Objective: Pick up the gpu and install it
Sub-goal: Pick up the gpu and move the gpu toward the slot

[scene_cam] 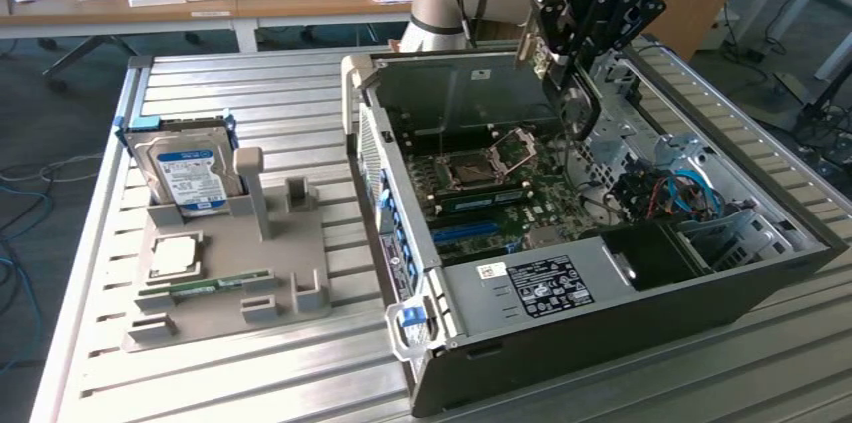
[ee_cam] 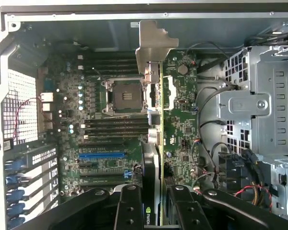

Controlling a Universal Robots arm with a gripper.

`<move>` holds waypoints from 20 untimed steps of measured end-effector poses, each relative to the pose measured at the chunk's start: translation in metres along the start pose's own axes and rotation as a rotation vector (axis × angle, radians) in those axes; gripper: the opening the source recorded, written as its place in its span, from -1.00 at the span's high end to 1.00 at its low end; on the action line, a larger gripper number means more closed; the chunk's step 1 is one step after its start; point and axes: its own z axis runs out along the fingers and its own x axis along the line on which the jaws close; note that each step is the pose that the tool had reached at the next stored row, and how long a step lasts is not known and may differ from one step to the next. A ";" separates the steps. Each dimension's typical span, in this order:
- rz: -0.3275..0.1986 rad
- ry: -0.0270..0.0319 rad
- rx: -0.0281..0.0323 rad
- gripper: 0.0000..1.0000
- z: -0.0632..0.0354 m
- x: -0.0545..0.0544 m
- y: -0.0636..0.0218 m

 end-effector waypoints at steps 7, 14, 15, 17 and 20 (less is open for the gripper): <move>0.000 0.0000 0.0000 0.47 0.0001 -0.004 0.0002; 0.000 0.0000 0.0000 0.47 0.0003 -0.008 0.0004; 0.000 -0.0001 0.0000 0.47 0.0003 -0.008 0.0004; 0.000 0.0000 0.0000 0.47 0.0003 -0.009 0.0005; 0.000 0.0000 0.0000 0.47 0.0003 -0.010 0.0005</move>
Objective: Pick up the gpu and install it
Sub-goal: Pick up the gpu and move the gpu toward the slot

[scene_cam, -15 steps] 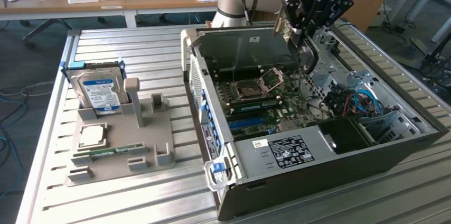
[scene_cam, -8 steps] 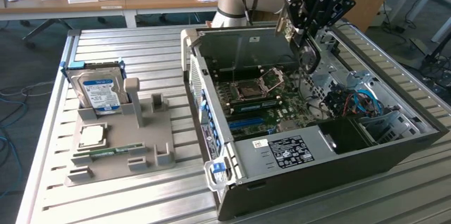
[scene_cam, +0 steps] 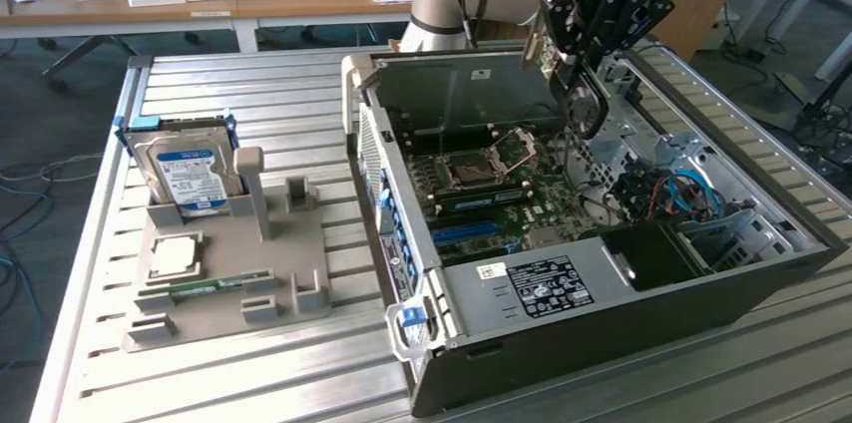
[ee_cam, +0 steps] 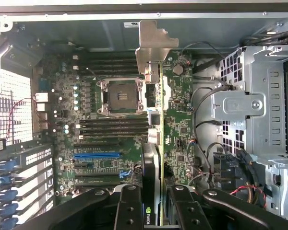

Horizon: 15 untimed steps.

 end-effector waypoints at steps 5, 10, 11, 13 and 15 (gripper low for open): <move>0.000 0.0000 0.0000 0.47 0.0000 -0.001 0.0001; 0.000 0.0000 0.0000 0.47 0.0001 -0.003 0.0001; 0.000 0.0000 0.0000 0.47 0.0001 -0.003 0.0002; 0.000 0.0000 0.0000 0.47 0.0001 -0.003 0.0002; 0.000 0.0000 0.0000 0.47 0.0001 -0.003 0.0001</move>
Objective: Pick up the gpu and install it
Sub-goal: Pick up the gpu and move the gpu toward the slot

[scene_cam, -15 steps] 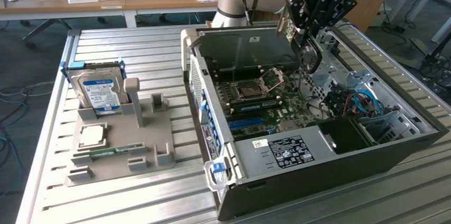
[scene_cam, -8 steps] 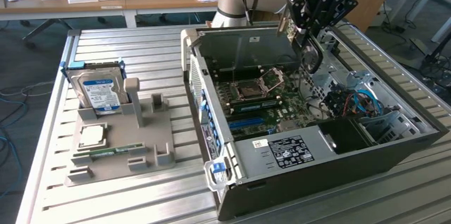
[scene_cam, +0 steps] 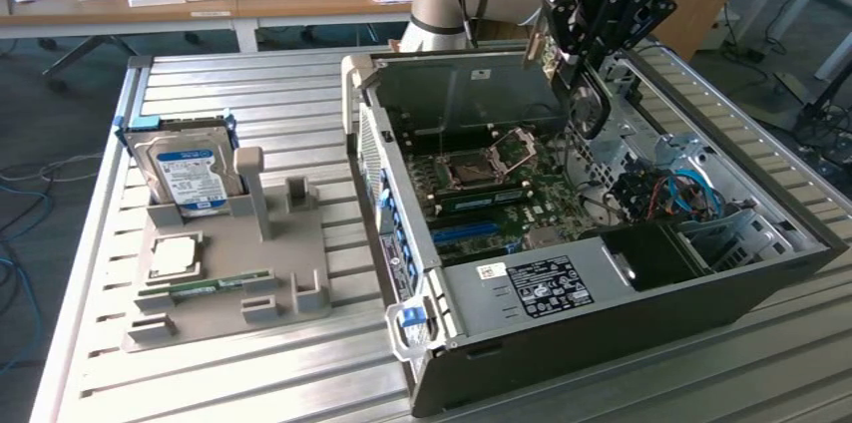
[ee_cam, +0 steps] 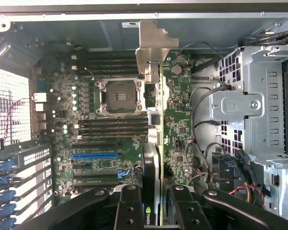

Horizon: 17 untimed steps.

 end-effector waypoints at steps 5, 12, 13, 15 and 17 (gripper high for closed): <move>0.000 0.0000 -0.0001 0.47 0.0001 -0.003 0.0001; 0.000 0.0000 -0.0002 0.47 0.0005 -0.021 0.0012; 0.000 0.0000 -0.0002 0.47 0.0006 -0.023 0.0014; 0.000 0.0000 -0.0003 0.47 0.0008 -0.029 0.0017; 0.000 0.0000 -0.0003 0.47 0.0009 -0.035 0.0020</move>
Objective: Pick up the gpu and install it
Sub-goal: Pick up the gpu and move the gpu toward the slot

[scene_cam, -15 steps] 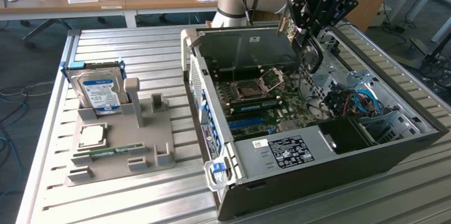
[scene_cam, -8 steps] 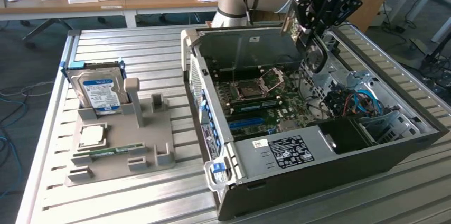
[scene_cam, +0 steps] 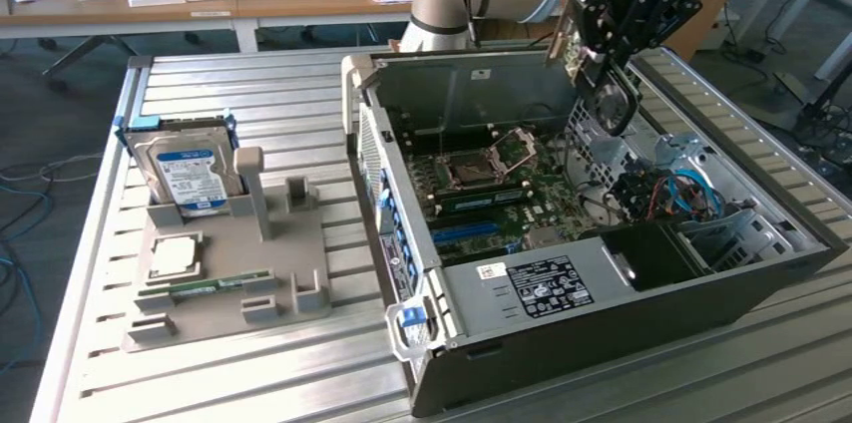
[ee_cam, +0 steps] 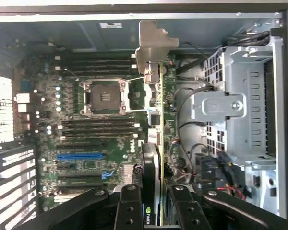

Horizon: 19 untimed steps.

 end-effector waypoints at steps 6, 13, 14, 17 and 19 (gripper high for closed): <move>0.000 0.0000 -0.0001 0.47 0.0003 -0.013 0.0007; -0.003 0.0002 -0.0002 0.47 0.0004 -0.016 0.0008; -0.003 0.0002 -0.0002 0.47 0.0005 -0.016 0.0009; -0.009 0.0006 -0.0003 0.47 0.0005 -0.017 0.0009; -0.017 0.0012 -0.0005 0.47 0.0005 -0.017 0.0009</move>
